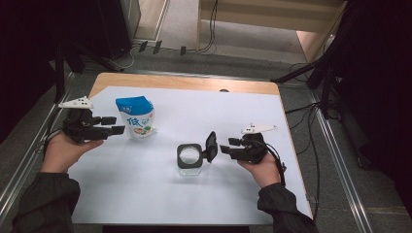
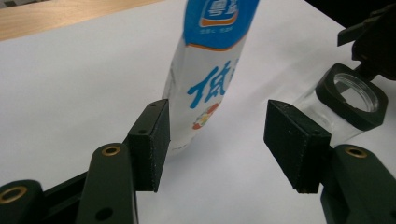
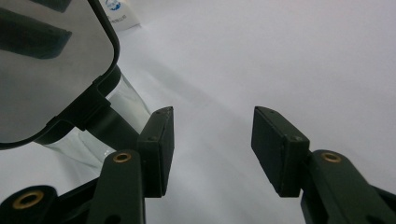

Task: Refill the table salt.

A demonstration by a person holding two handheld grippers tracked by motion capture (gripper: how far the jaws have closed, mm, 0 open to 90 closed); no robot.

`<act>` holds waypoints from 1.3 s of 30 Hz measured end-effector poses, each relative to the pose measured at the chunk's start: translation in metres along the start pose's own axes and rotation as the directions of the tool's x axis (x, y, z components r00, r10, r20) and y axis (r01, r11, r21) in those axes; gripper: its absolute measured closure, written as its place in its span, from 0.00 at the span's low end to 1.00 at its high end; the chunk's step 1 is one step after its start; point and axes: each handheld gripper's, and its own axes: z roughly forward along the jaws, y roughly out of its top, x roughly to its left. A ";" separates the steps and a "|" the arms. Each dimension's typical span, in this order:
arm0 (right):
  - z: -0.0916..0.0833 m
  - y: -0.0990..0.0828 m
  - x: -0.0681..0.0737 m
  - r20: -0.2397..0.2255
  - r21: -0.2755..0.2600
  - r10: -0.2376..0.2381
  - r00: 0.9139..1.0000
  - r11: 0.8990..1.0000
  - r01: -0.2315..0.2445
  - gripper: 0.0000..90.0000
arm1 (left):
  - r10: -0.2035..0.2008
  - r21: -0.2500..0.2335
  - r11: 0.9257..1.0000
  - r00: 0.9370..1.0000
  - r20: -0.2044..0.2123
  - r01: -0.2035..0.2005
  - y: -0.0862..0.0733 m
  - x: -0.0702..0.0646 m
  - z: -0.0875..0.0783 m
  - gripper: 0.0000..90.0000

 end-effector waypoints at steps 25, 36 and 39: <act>-0.026 -0.033 -0.004 0.067 0.003 0.066 0.996 0.998 -0.066 0.54 | 0.133 -0.025 0.991 0.990 0.043 -0.132 0.028 0.011 0.042 0.61; -0.026 -0.035 -0.001 0.048 -0.004 0.066 0.997 0.998 -0.065 0.53 | 0.145 -0.027 0.989 0.989 0.019 -0.144 0.027 0.008 0.051 0.88; -0.025 -0.033 0.001 0.032 -0.013 0.053 0.998 0.999 -0.052 0.51 | 0.173 -0.018 0.985 0.985 -0.007 -0.173 0.028 0.003 0.051 0.93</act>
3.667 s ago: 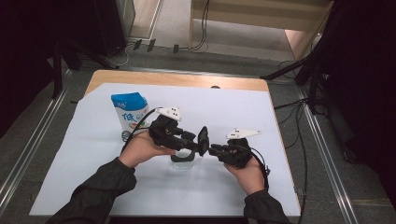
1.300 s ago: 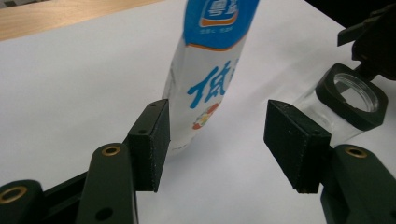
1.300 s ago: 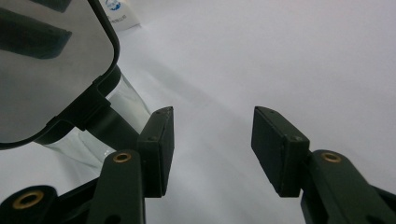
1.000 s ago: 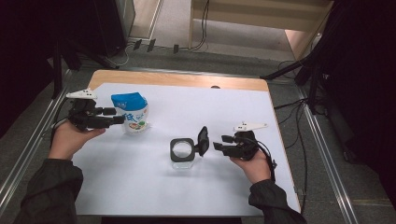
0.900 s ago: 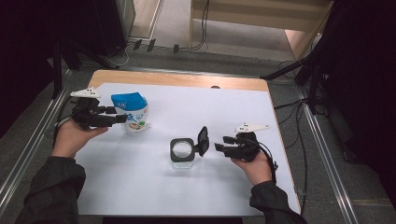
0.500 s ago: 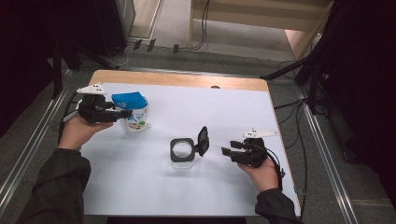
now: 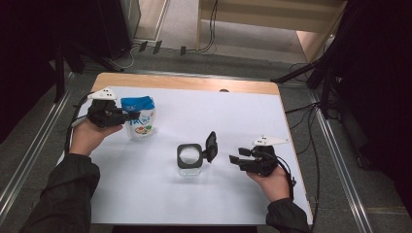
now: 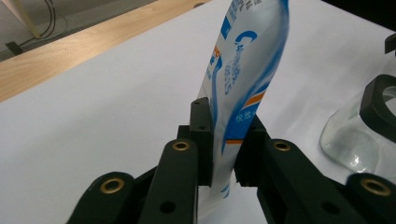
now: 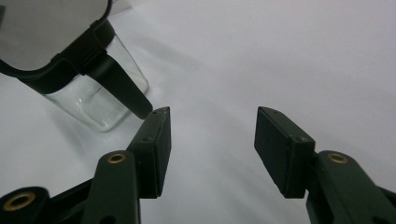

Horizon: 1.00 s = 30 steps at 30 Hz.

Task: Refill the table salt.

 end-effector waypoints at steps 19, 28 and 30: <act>-0.010 0.012 0.016 -0.024 -0.045 -0.014 1.000 0.999 0.013 0.49 | -0.119 -0.005 0.993 0.990 0.073 0.120 0.020 -0.019 -0.020 1.00; -0.029 0.024 0.046 -0.060 -0.071 -0.047 0.997 0.997 0.043 0.56 | -0.135 -0.009 0.991 0.986 0.094 0.137 0.027 -0.030 -0.031 1.00; -0.034 0.031 0.052 -0.057 -0.076 -0.061 0.997 0.995 0.056 0.56 | -0.131 -0.010 0.991 0.987 0.095 0.132 0.028 -0.032 -0.033 1.00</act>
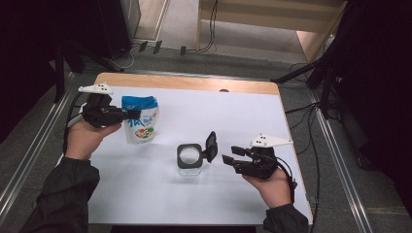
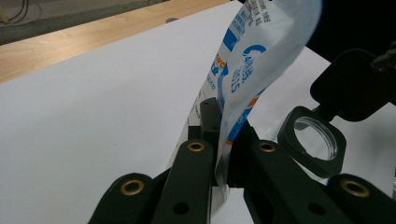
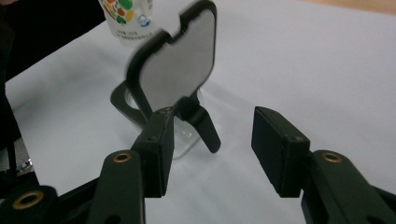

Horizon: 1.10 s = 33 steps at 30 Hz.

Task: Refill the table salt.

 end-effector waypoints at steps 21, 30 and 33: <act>0.005 0.052 0.063 -0.072 -0.039 -0.136 0.988 0.990 0.134 0.71 | 0.011 0.013 1.000 1.000 0.012 -0.011 -0.003 -0.022 -0.016 1.00; 0.031 0.051 0.091 -0.134 -0.027 -0.162 0.978 0.987 0.160 0.70 | 0.000 0.012 1.000 1.000 0.014 0.000 -0.006 -0.031 -0.029 1.00; 0.046 0.046 0.097 -0.156 -0.016 -0.176 0.972 0.984 0.175 0.70 | 0.005 0.019 1.000 1.000 0.011 -0.005 -0.007 -0.034 -0.033 1.00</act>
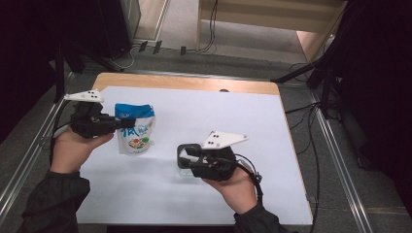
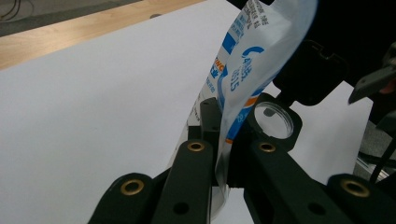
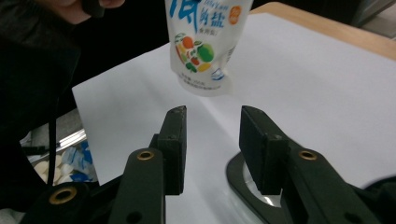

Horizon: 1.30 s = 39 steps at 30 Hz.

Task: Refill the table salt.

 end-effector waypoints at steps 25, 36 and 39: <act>0.099 -0.031 0.035 -0.061 0.097 -0.033 0.998 0.994 0.039 0.69 | -0.007 -0.025 1.000 1.000 -0.004 0.007 -0.011 -0.029 -0.030 1.00; 0.130 -0.039 0.038 -0.007 0.058 -0.006 1.000 0.998 0.007 0.66 | -0.005 -0.010 1.000 1.000 0.031 0.005 -0.014 -0.042 -0.029 1.00; 0.135 -0.041 0.036 0.002 0.056 0.009 1.000 0.998 -0.009 0.66 | -0.004 -0.006 1.000 0.999 0.036 0.005 -0.014 -0.046 -0.029 1.00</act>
